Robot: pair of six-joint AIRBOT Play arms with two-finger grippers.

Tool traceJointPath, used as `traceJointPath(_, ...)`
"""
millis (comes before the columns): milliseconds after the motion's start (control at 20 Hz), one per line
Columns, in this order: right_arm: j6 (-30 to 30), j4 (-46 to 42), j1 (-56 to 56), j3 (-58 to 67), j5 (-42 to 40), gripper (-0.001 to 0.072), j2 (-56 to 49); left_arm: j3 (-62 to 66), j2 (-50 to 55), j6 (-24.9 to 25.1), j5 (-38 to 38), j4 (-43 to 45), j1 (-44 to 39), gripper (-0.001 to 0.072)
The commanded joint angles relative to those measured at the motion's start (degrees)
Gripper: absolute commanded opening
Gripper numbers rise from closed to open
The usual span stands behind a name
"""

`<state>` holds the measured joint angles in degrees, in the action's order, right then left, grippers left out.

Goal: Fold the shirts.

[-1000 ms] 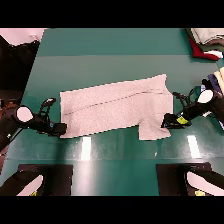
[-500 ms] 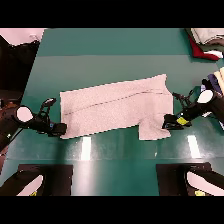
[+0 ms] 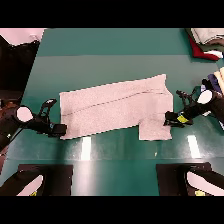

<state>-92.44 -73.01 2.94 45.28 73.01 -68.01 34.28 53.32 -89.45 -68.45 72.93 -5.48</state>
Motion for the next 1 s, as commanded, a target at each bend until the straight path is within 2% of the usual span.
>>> traceJointPath(0, -0.48, 2.78, 0.02, -0.02, -0.72, 0.0311, -0.24, 0.07, -0.04, 0.57, -0.48, -0.07, -0.02, 0.0023)
traceJointPath(100, -0.48, 2.49, 0.02, -0.02, 0.50, 0.0305, -0.24, 0.07, -0.04, 0.57, -0.50, -0.07, -0.02, 0.0024)
traceJointPath(150, -0.42, 2.03, 0.02, -0.02, 0.68, 0.0229, -0.24, 0.07, -0.04, 0.57, -0.52, -0.07, -0.02, 0.0023)
traceJointPath(200, 0.09, 1.60, 0.02, -0.02, 0.66, 0.0071, -0.22, 0.07, -0.04, 0.68, -0.57, -0.09, -0.02, 0.0023)
traceJointPath(250, 0.61, 0.92, 0.02, -0.02, 0.57, 0.0014, -0.02, 0.04, -0.04, 1.07, -0.59, -0.09, -0.02, 0.0023)
traceJointPath(450, 1.09, -0.74, 0.02, 0.11, 1.01, 0.0013, 6.60, 2.78, -0.07, 2.49, -1.66, -0.04, -0.02, 0.0023)
traceJointPath(600, 1.07, -2.32, 0.02, 0.11, 6.73, 0.0012, 16.31, 9.86, -1.22, 3.17, -7.08, -0.04, -0.02, 0.0022)
traceJointPath(750, -0.50, -2.67, 0.02, 0.11, 14.16, 0.0012, 25.66, 13.94, -8.81, 2.34, -9.22, -0.09, -0.02, 0.0022)
traceJointPath(950, -5.14, -1.97, 0.02, 0.11, 15.89, 0.0011, 34.10, 14.16, -17.77, -0.68, -16.68, -4.04, -0.02, 0.0022)
